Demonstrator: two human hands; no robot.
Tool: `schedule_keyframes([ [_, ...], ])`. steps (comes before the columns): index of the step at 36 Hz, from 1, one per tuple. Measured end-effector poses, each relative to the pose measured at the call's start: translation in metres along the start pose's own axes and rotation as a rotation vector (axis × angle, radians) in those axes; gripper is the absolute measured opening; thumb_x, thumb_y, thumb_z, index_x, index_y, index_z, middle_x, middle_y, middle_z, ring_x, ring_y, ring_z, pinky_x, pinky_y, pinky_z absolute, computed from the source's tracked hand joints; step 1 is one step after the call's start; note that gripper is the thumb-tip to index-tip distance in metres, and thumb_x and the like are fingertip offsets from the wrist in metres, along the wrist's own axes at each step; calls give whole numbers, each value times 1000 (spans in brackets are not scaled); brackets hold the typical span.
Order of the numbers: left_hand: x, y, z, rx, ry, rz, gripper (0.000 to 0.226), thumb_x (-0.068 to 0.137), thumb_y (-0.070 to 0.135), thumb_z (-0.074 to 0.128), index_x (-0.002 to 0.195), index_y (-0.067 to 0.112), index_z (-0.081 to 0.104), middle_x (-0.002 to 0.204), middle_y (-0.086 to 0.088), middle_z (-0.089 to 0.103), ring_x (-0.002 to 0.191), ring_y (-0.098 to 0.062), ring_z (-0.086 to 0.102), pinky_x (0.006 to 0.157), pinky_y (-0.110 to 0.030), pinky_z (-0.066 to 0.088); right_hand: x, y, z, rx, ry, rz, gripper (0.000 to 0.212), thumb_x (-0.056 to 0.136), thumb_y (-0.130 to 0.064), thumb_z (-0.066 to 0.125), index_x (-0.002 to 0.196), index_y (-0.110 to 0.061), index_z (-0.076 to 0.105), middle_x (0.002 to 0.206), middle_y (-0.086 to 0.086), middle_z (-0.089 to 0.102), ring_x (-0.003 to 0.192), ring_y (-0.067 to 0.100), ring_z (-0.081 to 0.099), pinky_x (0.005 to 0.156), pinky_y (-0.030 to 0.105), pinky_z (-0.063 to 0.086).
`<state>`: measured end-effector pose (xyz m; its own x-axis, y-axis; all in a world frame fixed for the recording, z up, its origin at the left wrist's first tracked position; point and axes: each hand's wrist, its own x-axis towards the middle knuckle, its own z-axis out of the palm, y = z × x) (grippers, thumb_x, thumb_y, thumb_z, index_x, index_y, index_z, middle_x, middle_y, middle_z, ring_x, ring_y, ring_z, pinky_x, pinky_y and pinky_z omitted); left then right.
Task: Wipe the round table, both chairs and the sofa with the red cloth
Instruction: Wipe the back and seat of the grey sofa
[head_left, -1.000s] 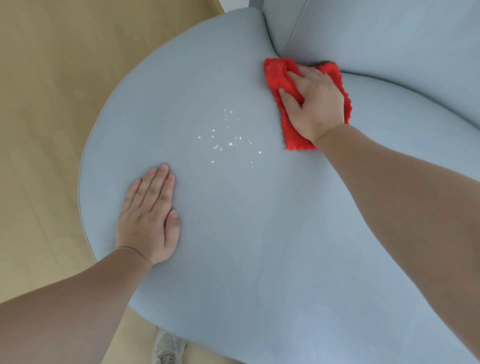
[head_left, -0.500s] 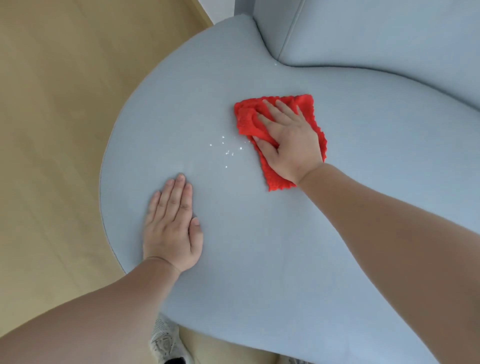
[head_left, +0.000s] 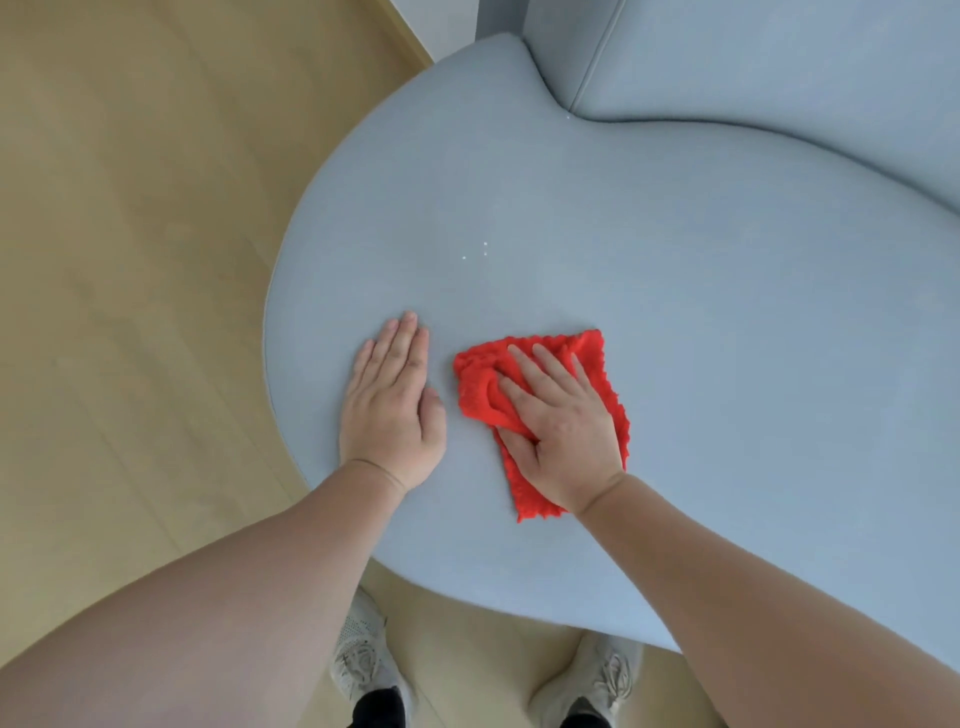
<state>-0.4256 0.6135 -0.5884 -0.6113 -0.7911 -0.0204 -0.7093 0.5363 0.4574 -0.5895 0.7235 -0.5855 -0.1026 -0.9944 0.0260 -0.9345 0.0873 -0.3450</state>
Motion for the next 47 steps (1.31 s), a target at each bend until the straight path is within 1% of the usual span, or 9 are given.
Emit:
schedule_keyframes([
  [3,-3,-7,-10,-27,-50,60,57,78,14,34,128,-9,51,139,-22,46,130,-33,40,114,-34,18,-28,-19,6,18,14,-1,45,88,-37,50,123,-14,65,141,10,52,133,33,45,112,52,27],
  [5,-9,-18,-19,19,-106,90,56,78,15,33,125,-10,53,137,-23,48,127,-36,44,112,-38,22,-46,-30,12,17,21,1,43,88,-36,51,122,-15,66,142,9,52,133,32,44,112,53,26],
  [13,-45,-75,-68,115,-149,-41,61,81,22,26,129,-5,52,140,-17,47,131,-30,41,110,-35,26,-77,-72,27,-9,74,97,39,90,-33,50,118,-13,69,141,9,52,133,34,45,110,55,30],
  [16,-50,-84,-75,104,-145,-80,62,81,24,24,130,-4,51,140,-14,48,130,-29,42,108,-37,32,-76,-87,34,-10,64,58,38,89,-34,52,118,-14,68,142,10,51,133,35,44,110,56,30],
  [20,-51,-92,-81,74,-126,-79,59,82,22,27,128,-4,53,137,-15,50,127,-31,46,104,-39,38,-56,-96,39,-29,11,-68,38,90,-36,54,119,-17,67,144,10,49,134,35,43,110,57,29],
  [28,-41,-114,-87,33,-121,-39,56,83,20,30,128,-3,53,136,-14,52,125,-31,48,102,-39,41,14,-78,36,-52,52,-9,42,88,-35,51,121,-14,66,142,10,52,132,35,45,109,56,32],
  [36,-17,-122,-86,22,-133,38,54,84,19,32,128,-4,52,138,-15,50,127,-30,46,105,-28,27,54,-59,28,-84,15,-7,46,87,-38,49,125,-16,64,142,8,51,132,33,46,109,55,33],
  [43,18,-107,-61,12,-135,52,60,87,26,34,138,-4,40,148,-18,35,136,-27,29,111,-33,20,99,-28,18,-99,19,4,49,84,-39,48,123,-13,65,140,12,53,128,36,50,106,57,34],
  [47,43,-101,-48,17,-104,19,61,89,28,31,141,-3,35,150,-18,31,139,-30,28,114,-32,12,142,5,8,-83,40,47,48,87,-39,48,124,-12,64,140,13,52,129,38,48,107,58,35],
])
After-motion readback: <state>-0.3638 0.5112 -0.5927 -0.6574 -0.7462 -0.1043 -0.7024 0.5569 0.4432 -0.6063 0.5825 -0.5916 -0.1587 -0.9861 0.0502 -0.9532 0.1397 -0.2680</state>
